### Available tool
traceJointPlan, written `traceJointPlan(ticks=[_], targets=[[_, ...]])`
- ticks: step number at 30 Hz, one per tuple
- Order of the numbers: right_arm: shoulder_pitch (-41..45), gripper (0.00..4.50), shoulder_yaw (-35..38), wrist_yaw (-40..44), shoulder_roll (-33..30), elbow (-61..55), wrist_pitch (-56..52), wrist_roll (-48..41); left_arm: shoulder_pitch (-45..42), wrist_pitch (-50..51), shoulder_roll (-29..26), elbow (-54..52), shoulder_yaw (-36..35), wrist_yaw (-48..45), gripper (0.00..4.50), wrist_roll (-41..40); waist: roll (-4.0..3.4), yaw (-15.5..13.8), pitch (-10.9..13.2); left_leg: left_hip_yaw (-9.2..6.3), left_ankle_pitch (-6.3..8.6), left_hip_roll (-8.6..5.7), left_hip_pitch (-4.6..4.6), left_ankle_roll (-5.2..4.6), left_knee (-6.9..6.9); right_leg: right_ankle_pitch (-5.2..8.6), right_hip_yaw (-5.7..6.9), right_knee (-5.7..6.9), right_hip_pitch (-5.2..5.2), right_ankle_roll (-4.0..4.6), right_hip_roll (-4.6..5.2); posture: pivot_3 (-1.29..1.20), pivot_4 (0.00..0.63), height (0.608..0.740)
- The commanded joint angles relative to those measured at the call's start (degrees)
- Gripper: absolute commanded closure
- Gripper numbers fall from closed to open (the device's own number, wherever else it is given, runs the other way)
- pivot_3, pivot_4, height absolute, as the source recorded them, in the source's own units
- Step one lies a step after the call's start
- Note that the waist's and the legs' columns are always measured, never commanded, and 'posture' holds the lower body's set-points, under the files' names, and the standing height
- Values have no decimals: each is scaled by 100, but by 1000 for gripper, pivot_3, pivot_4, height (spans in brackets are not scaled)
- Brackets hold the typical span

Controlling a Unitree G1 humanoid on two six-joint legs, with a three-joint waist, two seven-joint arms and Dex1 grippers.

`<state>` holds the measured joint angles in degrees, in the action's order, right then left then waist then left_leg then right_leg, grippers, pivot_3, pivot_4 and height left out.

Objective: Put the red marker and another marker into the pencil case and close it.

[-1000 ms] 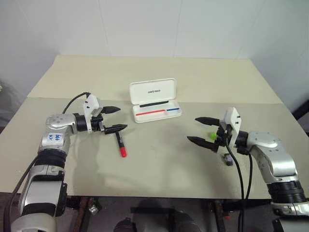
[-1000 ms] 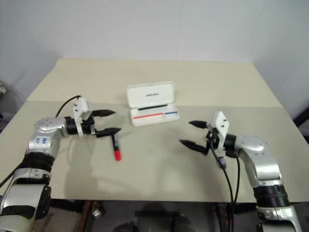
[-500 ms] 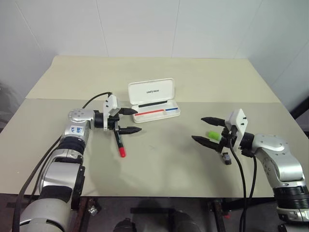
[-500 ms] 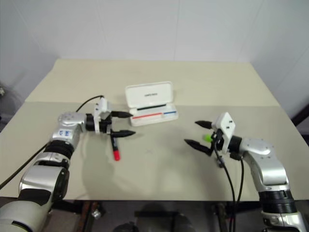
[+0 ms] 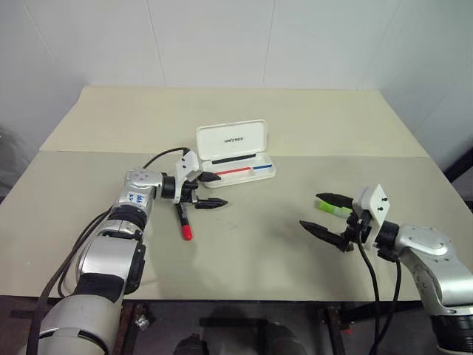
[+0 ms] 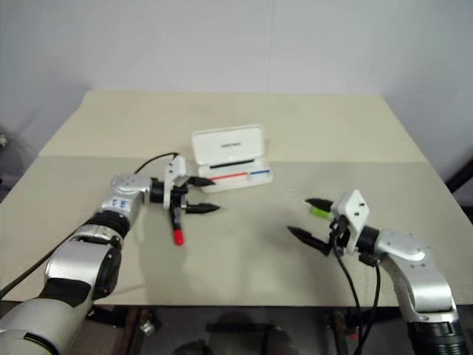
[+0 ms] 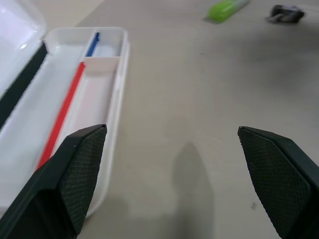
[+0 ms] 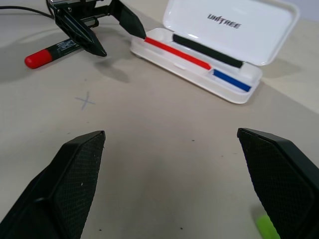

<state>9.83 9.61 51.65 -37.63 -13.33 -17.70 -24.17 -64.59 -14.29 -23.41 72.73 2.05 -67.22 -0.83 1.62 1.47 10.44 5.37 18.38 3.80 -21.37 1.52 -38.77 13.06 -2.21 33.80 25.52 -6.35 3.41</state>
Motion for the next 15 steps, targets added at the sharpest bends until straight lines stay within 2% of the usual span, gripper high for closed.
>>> traceJointPlan(ticks=[1, 15], targets=[[-87, 0, 231, -114, -44, -269, -8, -143, -212, -15, -2, 73, -73, 212, 22, 103, 0, -4, 0, -2, 0, 0, 0, 0, -3, 0, 0, 0, 0, 0, 0, 0, 150, 740], [22, 0, 74, -235, 14, -175, 62, -132, -298, 252, 180, 291, -7, 590, 22, 497, 1, -8, 0, -4, 0, 0, -3, -1, -13, 0, 0, 3, -2, -1, 0, 0, 150, 740]])
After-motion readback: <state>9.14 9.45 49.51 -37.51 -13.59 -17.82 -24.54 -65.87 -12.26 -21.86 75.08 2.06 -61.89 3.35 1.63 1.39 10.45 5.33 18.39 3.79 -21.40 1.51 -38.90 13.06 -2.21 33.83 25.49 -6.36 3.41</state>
